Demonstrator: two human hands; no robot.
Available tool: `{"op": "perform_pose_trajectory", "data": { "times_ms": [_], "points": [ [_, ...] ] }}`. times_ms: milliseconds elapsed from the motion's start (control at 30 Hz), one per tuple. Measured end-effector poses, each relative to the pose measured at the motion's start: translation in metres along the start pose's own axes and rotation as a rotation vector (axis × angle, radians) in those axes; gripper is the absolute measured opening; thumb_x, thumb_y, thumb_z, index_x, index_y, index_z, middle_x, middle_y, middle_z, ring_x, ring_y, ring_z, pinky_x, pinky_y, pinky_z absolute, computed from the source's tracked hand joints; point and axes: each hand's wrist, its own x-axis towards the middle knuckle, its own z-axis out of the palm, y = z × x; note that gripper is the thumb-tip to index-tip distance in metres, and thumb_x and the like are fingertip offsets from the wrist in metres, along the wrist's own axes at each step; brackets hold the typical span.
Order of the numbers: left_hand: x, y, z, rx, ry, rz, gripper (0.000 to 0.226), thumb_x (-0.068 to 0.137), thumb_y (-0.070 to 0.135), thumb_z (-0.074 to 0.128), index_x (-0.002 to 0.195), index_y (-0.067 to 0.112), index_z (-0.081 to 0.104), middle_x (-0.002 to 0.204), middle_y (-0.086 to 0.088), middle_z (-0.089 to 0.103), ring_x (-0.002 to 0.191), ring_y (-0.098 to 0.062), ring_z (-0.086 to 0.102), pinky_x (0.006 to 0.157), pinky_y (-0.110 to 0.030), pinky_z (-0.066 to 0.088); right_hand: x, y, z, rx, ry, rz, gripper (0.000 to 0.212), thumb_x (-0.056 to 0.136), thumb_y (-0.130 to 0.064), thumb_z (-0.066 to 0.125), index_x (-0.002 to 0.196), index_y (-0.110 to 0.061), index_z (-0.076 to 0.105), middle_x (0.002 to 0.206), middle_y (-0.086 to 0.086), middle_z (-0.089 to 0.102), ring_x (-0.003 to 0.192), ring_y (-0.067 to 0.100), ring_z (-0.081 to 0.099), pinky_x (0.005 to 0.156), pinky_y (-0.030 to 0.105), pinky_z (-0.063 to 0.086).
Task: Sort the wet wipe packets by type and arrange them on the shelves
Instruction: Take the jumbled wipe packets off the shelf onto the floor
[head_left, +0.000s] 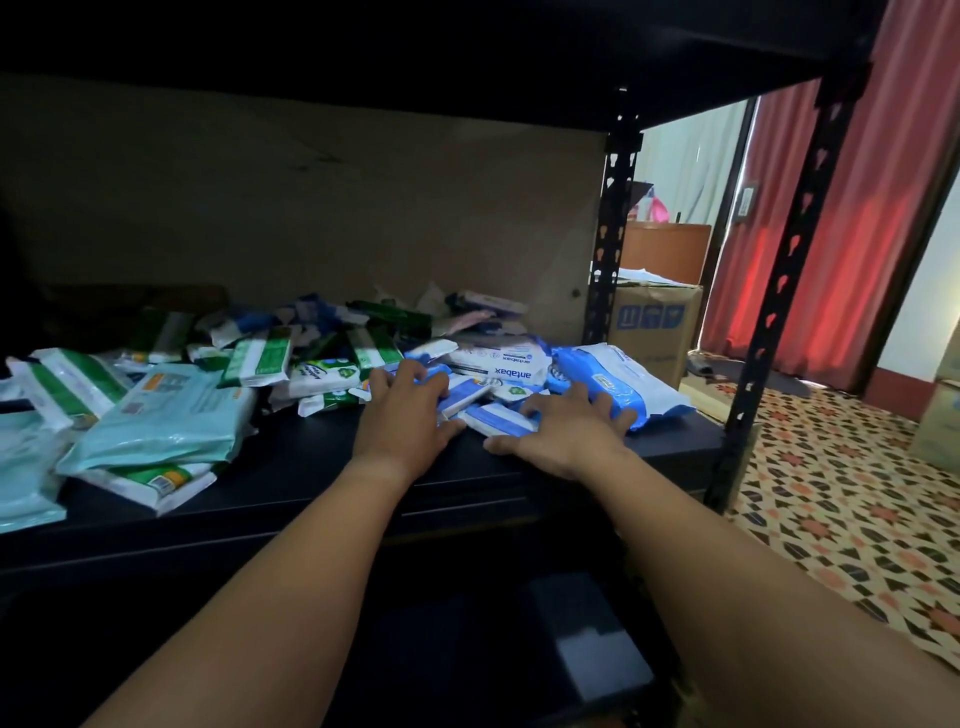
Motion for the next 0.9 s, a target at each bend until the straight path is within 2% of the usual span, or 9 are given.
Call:
{"op": "perform_pose_trajectory", "data": {
  "times_ms": [100,200,300,467,533,633,700,767,900],
  "points": [
    [-0.005,0.001,-0.001,0.016,0.004,-0.005,0.035,0.088,0.046,0.071,0.111,0.024,0.055,0.128,-0.002,0.043,0.112,-0.034,0.046,0.086,-0.038,0.047,-0.006,0.0,-0.001,0.054,-0.03,0.02,0.095,0.058,-0.097,0.052,0.14,-0.049,0.047,0.157,0.006,0.02,0.146,0.043,0.01,0.11,0.068,0.009],
    [-0.008,0.003,-0.006,-0.025,-0.023,-0.018,0.035,0.088,0.045,0.071,0.11,0.024,0.053,0.123,-0.002,0.045,0.095,-0.03,0.058,0.078,-0.039,0.051,-0.013,-0.003,-0.001,0.069,-0.044,0.051,0.094,0.063,-0.093,0.054,0.142,-0.043,0.047,0.159,0.005,0.014,0.147,0.042,0.004,0.108,0.072,0.015],
    [-0.012,0.005,-0.014,-0.039,-0.027,-0.007,0.032,0.089,0.043,0.072,0.107,0.022,0.055,0.118,-0.001,0.046,0.09,-0.028,0.059,0.075,-0.039,0.052,-0.018,-0.009,0.001,0.045,0.034,0.069,0.082,0.07,-0.086,0.054,0.133,-0.034,0.056,0.153,0.008,0.023,0.14,0.043,0.014,0.105,0.067,0.024],
    [-0.031,0.001,-0.023,-0.077,0.052,0.029,0.034,0.09,0.043,0.071,0.113,0.02,0.061,0.118,0.001,0.045,0.09,-0.028,0.061,0.076,-0.039,0.052,-0.035,-0.005,0.004,-0.076,0.245,-0.019,0.064,0.078,-0.078,0.052,0.113,-0.027,0.069,0.145,0.006,0.03,0.133,0.041,0.023,0.102,0.059,0.026],
    [-0.041,-0.001,-0.028,-0.103,0.073,0.03,0.034,0.09,0.044,0.071,0.112,0.021,0.062,0.117,0.002,0.045,0.09,-0.027,0.061,0.076,-0.038,0.052,-0.044,-0.004,0.003,-0.068,0.244,-0.015,0.065,0.077,-0.079,0.053,0.113,-0.028,0.07,0.148,0.008,0.026,0.132,0.04,0.023,0.104,0.057,0.027],
    [-0.056,-0.002,-0.032,-0.104,0.095,0.032,0.033,0.09,0.044,0.071,0.112,0.021,0.062,0.118,0.003,0.044,0.089,-0.024,0.061,0.074,-0.038,0.054,-0.052,-0.004,-0.002,0.009,0.158,0.067,0.072,0.071,-0.083,0.059,0.119,-0.028,0.067,0.152,0.016,0.023,0.134,0.041,0.025,0.107,0.052,0.026],
    [-0.069,0.0,-0.034,-0.102,0.131,0.03,0.032,0.089,0.042,0.073,0.11,0.02,0.063,0.118,0.003,0.046,0.088,-0.024,0.061,0.072,-0.038,0.054,-0.057,-0.005,-0.007,0.097,0.06,0.138,0.083,0.065,-0.084,0.064,0.126,-0.028,0.062,0.149,0.017,0.032,0.134,0.04,0.032,0.106,0.048,0.028],
    [-0.082,0.002,-0.037,-0.111,0.179,0.042,0.031,0.087,0.04,0.075,0.108,0.019,0.065,0.117,0.002,0.048,0.088,-0.025,0.061,0.07,-0.038,0.054,-0.065,-0.005,-0.012,0.139,0.017,0.155,0.086,0.061,-0.085,0.068,0.126,-0.028,0.062,0.143,0.015,0.04,0.129,0.038,0.04,0.104,0.047,0.03],
    [-0.11,0.009,-0.044,-0.109,0.255,0.071,0.031,0.085,0.036,0.077,0.107,0.017,0.066,0.117,0.003,0.048,0.089,-0.025,0.061,0.066,-0.041,0.056,-0.095,-0.001,-0.011,0.038,0.167,0.103,0.075,0.066,-0.085,0.063,0.118,-0.031,0.067,0.14,0.011,0.037,0.127,0.034,0.039,0.102,0.047,0.029]
  ]
}}
